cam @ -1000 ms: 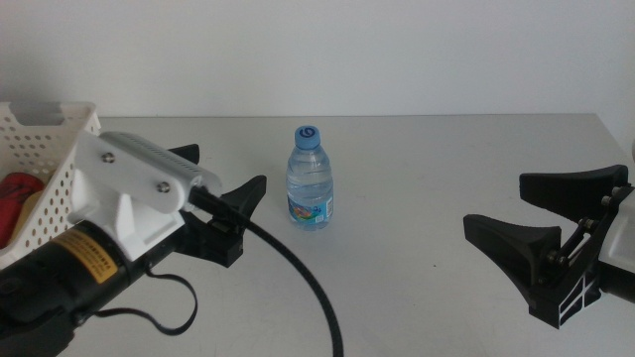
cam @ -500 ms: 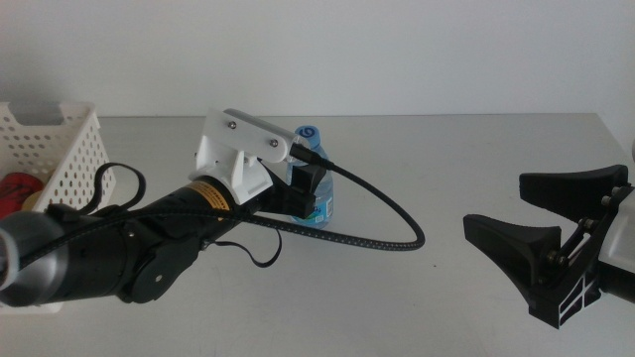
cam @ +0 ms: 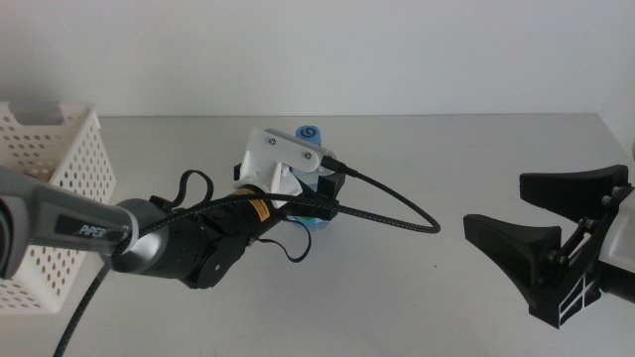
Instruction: Use arms to grab the bottles and put them into the dustbin to the left of the table.
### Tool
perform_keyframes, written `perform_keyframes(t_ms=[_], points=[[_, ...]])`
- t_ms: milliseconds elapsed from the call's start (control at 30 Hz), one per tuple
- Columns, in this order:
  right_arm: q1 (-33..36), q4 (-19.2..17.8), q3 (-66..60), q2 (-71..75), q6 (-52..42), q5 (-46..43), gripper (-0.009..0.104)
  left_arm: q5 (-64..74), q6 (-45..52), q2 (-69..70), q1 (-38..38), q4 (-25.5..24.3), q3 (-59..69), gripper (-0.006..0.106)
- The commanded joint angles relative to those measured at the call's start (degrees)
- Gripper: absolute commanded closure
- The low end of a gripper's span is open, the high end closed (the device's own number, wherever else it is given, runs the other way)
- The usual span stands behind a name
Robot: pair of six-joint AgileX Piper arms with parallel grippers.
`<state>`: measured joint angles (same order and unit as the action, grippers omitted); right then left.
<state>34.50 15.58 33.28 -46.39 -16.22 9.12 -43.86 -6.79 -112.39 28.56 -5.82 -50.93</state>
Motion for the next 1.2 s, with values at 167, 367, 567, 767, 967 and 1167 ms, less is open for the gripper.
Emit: perform_keyframes(t_ms=[167, 367, 567, 767, 967, 1167], points=[[0.0, -0.3, 2.2, 0.3, -0.3, -4.2, 0.037, -4.3, -0.7, 1.3, -0.1, 0.6, -2.6, 0.051], [0.0, -0.3, 2.2, 0.3, -0.3, -4.2, 0.037, 14.6, 0.2, 14.6, -0.1, -0.3, -2.8, 0.099], [0.0, -0.3, 2.2, 0.3, -0.3, -4.2, 0.037, 39.8, 0.8, 26.9, -1.1, -0.1, -11.9, 0.102], [0.0, -0.3, 2.2, 0.3, -0.3, -4.2, 0.037, 70.0, 7.6, 28.7, -13.4, 5.8, -27.6, 0.102], [0.0, -0.3, 2.2, 0.3, -0.3, -4.2, 0.037, 92.5, 23.4, 27.4, -31.8, 10.6, -37.5, 0.102], [0.0, -0.3, 2.2, 0.3, -0.3, -4.2, 0.037, 99.2, 24.1, 23.4, -44.1, 13.5, -40.8, 0.102]])
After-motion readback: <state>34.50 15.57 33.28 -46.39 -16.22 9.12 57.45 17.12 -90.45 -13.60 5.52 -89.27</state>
